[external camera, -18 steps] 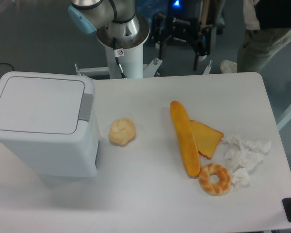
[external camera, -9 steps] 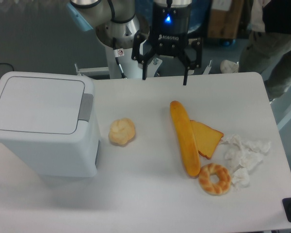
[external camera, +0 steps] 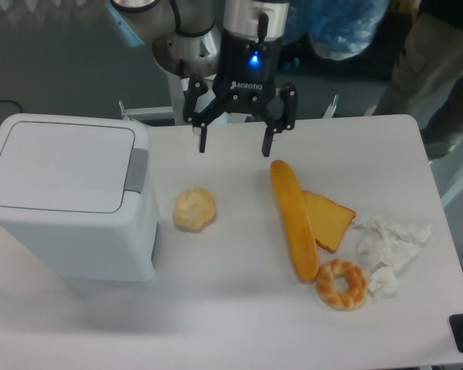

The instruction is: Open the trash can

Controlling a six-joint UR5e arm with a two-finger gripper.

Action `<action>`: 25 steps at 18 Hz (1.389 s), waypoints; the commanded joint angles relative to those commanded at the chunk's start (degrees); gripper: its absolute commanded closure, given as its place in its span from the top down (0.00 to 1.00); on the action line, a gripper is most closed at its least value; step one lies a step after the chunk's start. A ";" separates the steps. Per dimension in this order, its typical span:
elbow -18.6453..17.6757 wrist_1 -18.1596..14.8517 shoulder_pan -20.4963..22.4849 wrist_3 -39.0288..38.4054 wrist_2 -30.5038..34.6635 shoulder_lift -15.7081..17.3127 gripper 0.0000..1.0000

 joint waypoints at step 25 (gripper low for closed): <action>-5.45 -0.44 -2.64 -5.19 -5.28 -0.53 1.00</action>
